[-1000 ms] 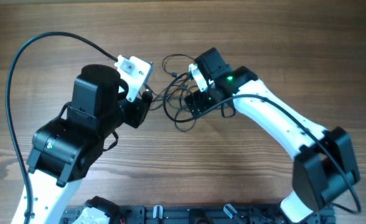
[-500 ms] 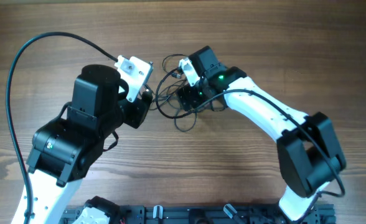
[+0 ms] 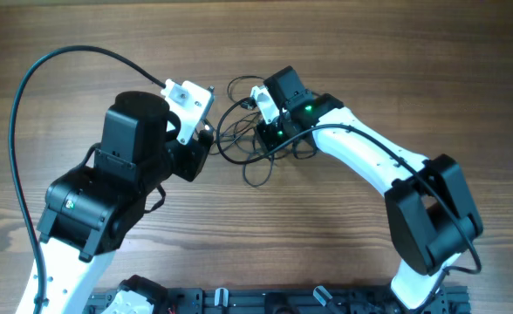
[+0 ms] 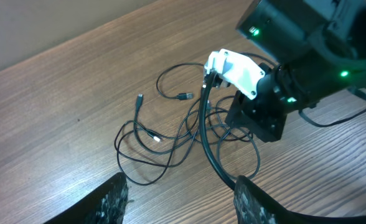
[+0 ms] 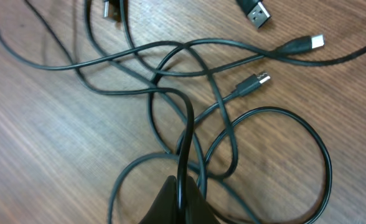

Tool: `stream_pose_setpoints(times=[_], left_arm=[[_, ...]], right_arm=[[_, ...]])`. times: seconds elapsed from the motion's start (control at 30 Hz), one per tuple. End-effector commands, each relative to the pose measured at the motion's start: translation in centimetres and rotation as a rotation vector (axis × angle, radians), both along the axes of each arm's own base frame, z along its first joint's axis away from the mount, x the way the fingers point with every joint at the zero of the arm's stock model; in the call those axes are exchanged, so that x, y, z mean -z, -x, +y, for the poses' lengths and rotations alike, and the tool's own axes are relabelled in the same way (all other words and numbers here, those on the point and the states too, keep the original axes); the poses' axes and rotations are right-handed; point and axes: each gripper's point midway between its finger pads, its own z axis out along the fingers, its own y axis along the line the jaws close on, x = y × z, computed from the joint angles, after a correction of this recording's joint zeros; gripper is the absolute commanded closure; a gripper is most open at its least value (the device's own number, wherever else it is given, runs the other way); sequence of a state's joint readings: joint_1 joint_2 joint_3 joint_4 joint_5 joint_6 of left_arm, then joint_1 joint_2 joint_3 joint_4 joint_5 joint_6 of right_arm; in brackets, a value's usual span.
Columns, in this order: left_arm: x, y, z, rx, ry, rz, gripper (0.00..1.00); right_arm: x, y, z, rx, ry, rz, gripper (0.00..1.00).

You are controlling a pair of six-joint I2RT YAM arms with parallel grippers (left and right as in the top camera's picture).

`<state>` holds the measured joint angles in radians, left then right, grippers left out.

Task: Untangle cables

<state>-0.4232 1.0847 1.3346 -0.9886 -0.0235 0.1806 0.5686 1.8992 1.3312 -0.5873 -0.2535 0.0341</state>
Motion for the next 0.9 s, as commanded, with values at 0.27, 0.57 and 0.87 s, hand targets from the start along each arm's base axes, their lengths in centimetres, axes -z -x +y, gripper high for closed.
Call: stream_pose_setpoints(times=[0.27, 0.57, 0.87], left_arm=[[-0.2, 0.0, -0.2, -0.002, 0.024, 0.005, 0.59], [1.3, 0.1, -2.4, 0.051, 0.101, 0.108, 0.4], [7.9, 0.1, -6.6, 0.181, 0.155, 0.425, 0.42]], right_arm=[[-27.4, 4.3, -2.2, -0.008, -0.396, -0.554, 0.96], [-44.6, 11.7, -8.2, 0.074, -0.72, -1.032, 0.96], [-49.3, 14.6, -10.4, 0.094, -0.836, -1.178, 0.96]])
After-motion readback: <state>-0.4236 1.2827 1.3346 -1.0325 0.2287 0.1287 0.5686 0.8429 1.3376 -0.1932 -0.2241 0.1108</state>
